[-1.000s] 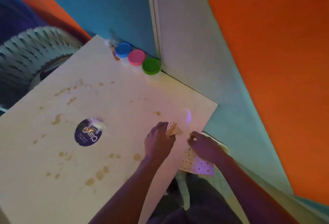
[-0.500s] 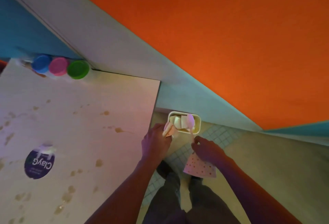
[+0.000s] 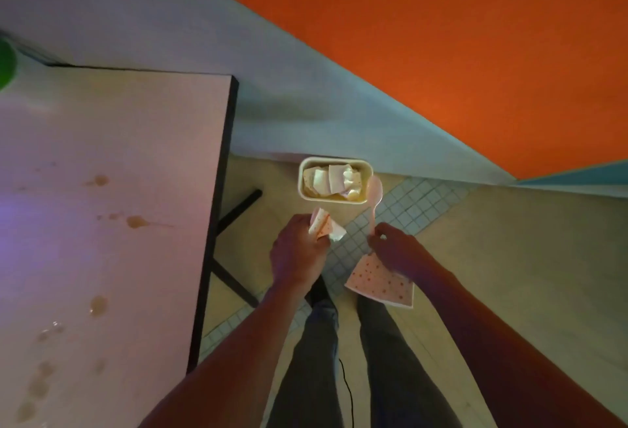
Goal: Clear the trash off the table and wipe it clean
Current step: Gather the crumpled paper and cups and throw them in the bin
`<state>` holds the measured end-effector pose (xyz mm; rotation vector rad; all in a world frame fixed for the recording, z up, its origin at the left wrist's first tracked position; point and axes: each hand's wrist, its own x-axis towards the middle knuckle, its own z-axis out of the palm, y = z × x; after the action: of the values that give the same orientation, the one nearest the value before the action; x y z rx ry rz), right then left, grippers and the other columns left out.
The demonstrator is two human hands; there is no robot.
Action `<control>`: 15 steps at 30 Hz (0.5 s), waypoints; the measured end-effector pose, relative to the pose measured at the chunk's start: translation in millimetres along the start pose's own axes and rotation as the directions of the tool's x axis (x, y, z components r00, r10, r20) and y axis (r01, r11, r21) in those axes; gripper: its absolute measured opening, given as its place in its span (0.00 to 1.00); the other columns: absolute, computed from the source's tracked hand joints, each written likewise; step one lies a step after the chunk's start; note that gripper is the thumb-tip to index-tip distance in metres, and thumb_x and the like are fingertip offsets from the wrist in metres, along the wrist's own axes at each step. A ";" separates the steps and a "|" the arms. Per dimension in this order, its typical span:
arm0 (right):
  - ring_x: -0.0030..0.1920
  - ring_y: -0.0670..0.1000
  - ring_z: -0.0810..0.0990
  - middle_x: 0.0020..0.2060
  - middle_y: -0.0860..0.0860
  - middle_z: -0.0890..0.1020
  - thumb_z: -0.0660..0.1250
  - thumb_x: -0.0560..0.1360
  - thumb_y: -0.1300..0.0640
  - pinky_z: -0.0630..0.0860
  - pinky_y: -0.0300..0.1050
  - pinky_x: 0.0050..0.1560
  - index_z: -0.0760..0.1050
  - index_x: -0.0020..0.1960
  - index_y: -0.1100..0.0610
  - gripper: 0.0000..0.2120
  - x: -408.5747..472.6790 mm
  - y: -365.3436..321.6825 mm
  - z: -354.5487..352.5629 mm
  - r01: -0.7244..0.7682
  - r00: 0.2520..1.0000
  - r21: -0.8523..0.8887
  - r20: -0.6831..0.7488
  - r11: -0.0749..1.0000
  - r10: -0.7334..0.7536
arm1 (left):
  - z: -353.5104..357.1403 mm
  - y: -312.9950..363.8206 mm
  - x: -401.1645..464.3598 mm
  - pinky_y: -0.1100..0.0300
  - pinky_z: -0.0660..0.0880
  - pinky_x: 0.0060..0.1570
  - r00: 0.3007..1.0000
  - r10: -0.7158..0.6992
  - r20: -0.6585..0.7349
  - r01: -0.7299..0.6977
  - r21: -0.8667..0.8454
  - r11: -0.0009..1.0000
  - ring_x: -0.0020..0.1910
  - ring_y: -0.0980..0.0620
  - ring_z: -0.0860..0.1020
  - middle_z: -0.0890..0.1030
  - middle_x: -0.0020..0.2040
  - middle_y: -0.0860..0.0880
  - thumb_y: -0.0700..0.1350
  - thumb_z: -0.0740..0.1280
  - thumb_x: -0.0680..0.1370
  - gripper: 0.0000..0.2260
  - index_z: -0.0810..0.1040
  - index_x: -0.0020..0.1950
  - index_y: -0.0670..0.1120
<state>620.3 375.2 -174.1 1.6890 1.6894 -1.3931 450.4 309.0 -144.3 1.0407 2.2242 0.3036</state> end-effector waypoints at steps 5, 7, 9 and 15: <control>0.59 0.60 0.78 0.63 0.58 0.78 0.56 0.83 0.48 0.67 0.46 0.50 0.74 0.65 0.55 0.16 75.6 19.4 27.9 -0.034 0.999 0.089 0.031 0.995 0.031 | 62.3 -32.9 47.5 0.58 0.70 0.42 0.999 -0.041 0.025 0.041 0.008 0.999 0.50 0.48 0.83 0.84 0.53 0.49 0.48 0.74 0.76 0.12 0.80 0.58 0.47; 0.56 0.59 0.78 0.61 0.58 0.79 0.57 0.83 0.50 0.67 0.46 0.50 0.74 0.65 0.56 0.16 103.3 22.0 34.6 -0.039 0.998 0.124 0.045 0.992 0.033 | 78.3 -44.2 66.0 0.58 0.69 0.42 0.998 -0.053 0.015 0.053 0.008 0.999 0.50 0.48 0.82 0.84 0.53 0.49 0.48 0.74 0.76 0.12 0.80 0.58 0.47; 0.52 0.56 0.77 0.59 0.58 0.79 0.57 0.83 0.51 0.68 0.46 0.49 0.75 0.64 0.58 0.16 133.9 22.9 46.2 -0.046 0.996 0.166 0.086 0.985 0.032 | 97.3 -58.4 87.0 0.58 0.68 0.42 0.997 -0.076 0.009 0.076 0.020 0.997 0.51 0.48 0.83 0.84 0.54 0.48 0.48 0.74 0.76 0.13 0.80 0.59 0.46; 0.39 0.52 0.80 0.44 0.54 0.80 0.61 0.82 0.49 0.74 0.43 0.36 0.73 0.58 0.57 0.12 222.7 27.0 72.5 -0.278 0.949 0.419 0.259 0.864 0.180 | 147.7 -89.3 170.0 0.57 0.70 0.41 0.999 -0.035 -0.006 0.036 0.097 0.995 0.52 0.45 0.83 0.84 0.55 0.46 0.51 0.74 0.76 0.16 0.79 0.60 0.46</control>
<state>571.1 429.4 -398.1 1.8195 1.0546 -1.8693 412.8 368.6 -376.0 1.0504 2.2776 0.1841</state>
